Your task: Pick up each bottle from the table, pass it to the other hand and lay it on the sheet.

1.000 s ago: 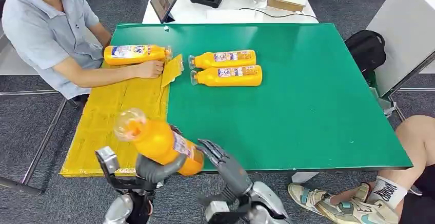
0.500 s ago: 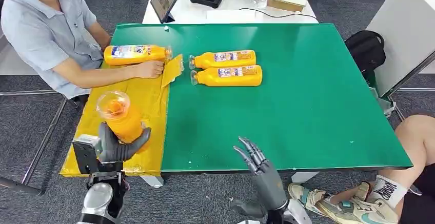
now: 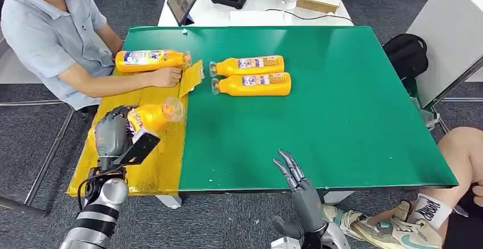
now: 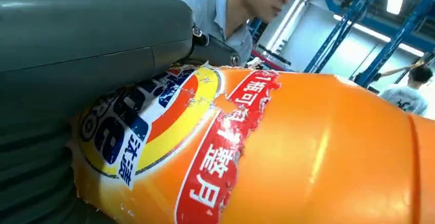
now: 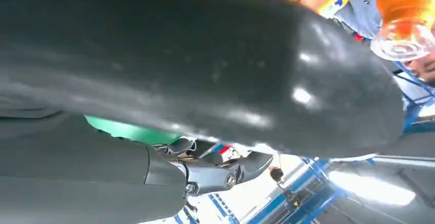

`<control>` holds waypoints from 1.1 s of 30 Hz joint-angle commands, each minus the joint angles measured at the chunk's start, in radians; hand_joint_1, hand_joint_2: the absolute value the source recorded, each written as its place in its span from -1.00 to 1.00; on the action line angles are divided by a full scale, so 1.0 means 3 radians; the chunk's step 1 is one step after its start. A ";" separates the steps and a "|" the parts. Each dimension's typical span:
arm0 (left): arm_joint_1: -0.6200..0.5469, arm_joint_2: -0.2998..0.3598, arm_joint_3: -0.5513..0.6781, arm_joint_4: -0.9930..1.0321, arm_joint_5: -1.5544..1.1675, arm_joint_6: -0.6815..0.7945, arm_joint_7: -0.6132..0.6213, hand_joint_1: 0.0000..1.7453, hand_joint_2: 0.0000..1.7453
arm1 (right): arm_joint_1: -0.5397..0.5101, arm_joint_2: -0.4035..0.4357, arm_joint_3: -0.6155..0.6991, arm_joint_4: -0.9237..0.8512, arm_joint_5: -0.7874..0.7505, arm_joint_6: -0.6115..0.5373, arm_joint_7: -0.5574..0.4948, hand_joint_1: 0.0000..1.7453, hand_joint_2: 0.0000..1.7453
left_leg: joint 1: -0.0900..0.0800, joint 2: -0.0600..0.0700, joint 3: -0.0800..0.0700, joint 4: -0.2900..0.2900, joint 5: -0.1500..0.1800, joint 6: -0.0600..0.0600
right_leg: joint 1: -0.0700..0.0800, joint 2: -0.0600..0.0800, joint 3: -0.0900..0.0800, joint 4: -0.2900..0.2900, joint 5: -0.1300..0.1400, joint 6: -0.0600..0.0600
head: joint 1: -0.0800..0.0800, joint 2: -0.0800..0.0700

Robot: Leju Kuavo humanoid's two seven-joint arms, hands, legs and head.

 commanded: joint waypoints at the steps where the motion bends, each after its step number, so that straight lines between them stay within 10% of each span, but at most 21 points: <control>1: -0.0854 0.0200 -0.0600 0.1433 -0.0645 -0.0435 0.0309 1.00 1.00 | -0.0313 0.0148 -0.0072 0.0662 -0.0160 0.0257 -0.0109 -1.00 -1.00 | 0.0005 -0.0011 0.0014 -0.0004 0.0001 0.0002 | 0.0007 -0.0015 0.0020 -0.0006 -0.0002 -0.0012 | 0.0000 0.0000; 5: -0.1099 0.0138 -0.0693 0.1832 -0.0631 -0.0690 0.0293 0.98 1.00 | -0.0329 0.0166 -0.0075 0.0734 -0.0179 0.0254 -0.0122 -1.00 -1.00 | 0.0005 -0.0011 0.0012 -0.0003 0.0002 0.0002 | 0.0007 -0.0015 0.0016 -0.0005 -0.0001 -0.0013 | 0.0003 0.0000; 6: -0.1133 0.0143 -0.0722 0.1885 -0.0629 -0.0754 0.0294 -0.02 1.00 | -0.0325 0.0164 -0.0079 0.0728 -0.0187 0.0260 -0.0120 -1.00 -1.00 | 0.0006 -0.0008 0.0010 -0.0002 0.0002 0.0002 | 0.0008 -0.0010 0.0015 -0.0005 -0.0001 -0.0010 | 0.0000 0.0000; 7: -0.1149 0.0147 -0.0742 0.1913 -0.0628 -0.0795 0.0294 -0.40 1.00 | -0.0323 0.0163 -0.0080 0.0726 -0.0189 0.0262 -0.0119 -1.00 -1.00 | 0.0005 -0.0005 0.0013 -0.0003 0.0001 0.0004 | 0.0008 -0.0009 0.0018 -0.0006 -0.0001 -0.0012 | 0.0002 0.0000; 13: -0.1153 0.0156 -0.0738 0.1931 -0.0611 -0.0819 0.0288 -0.40 1.00 | -0.0317 0.0158 -0.0084 0.0719 -0.0193 0.0267 -0.0119 -1.00 -1.00 | 0.0003 -0.0002 0.0010 -0.0002 0.0001 0.0003 | 0.0005 -0.0004 0.0013 -0.0002 -0.0002 -0.0009 | 0.0003 0.0000; 14: -0.1162 0.0165 -0.0762 0.1949 -0.0612 -0.0862 0.0285 -0.74 1.00 | -0.0319 0.0156 -0.0082 0.0720 -0.0199 0.0283 -0.0113 -1.00 -1.00 | 0.0003 -0.0001 0.0006 -0.0001 0.0002 0.0002 | 0.0004 -0.0003 0.0009 -0.0002 -0.0001 -0.0007 | 0.0001 0.0000; 16: -0.1212 0.0202 -0.0858 0.2041 -0.0637 -0.1015 0.0334 0.76 1.00 | -0.0313 0.0158 -0.0099 0.0725 -0.0218 0.0305 -0.0099 -1.00 -1.00 | 0.0006 0.0001 0.0016 0.0000 -0.0003 0.0003 | 0.0008 -0.0003 0.0020 -0.0002 -0.0004 -0.0013 | 0.0001 0.0000; 19: -0.1240 0.0162 -0.0784 0.2154 -0.0509 -0.1058 0.0336 0.78 1.00 | -0.0299 0.0157 -0.0113 0.0714 -0.0216 0.0292 -0.0099 -1.00 -1.00 | 0.0005 0.0000 0.0011 0.0000 0.0000 0.0002 | 0.0007 -0.0004 0.0015 -0.0002 -0.0002 -0.0011 | 0.0003 0.0000; 20: -0.1239 0.0139 -0.0737 0.2172 -0.0431 -0.1055 0.0320 0.66 1.00 | -0.0297 0.0160 -0.0119 0.0710 -0.0217 0.0287 -0.0098 -1.00 -1.00 | 0.0003 -0.0001 0.0005 0.0000 0.0002 0.0002 | 0.0004 -0.0003 0.0008 -0.0001 0.0000 -0.0007 | 0.0001 0.0000; 21: -0.1238 0.0106 -0.0685 0.2182 -0.0335 -0.1106 0.0307 -0.70 1.00 | -0.0293 0.0163 -0.0130 0.0705 -0.0217 0.0278 -0.0096 -1.00 -1.00 | 0.0005 -0.0001 0.0008 0.0001 0.0000 0.0002 | 0.0007 -0.0004 0.0012 -0.0002 -0.0001 -0.0010 | 0.0003 0.0000; 22: -0.1252 0.0100 -0.0677 0.2184 -0.0250 -0.1209 0.0284 -0.90 1.00 | -0.0295 0.0166 -0.0143 0.0711 -0.0228 0.0285 -0.0088 -1.00 -1.00 | 0.0002 -0.0001 0.0008 -0.0001 0.0002 0.0002 | 0.0004 -0.0003 0.0010 -0.0001 -0.0001 -0.0008 | 0.0001 0.0000; 33: -0.1319 0.0271 -0.0506 0.1958 0.0632 -0.2145 -0.0280 -1.00 1.00 | -0.0412 0.0115 -0.0153 0.0930 -0.0339 0.0202 -0.0135 -1.00 -1.00 | 0.0006 0.0007 0.0014 0.0001 -0.0002 0.0003 | 0.0009 0.0004 0.0017 -0.0002 -0.0001 -0.0013 | 0.0003 0.0000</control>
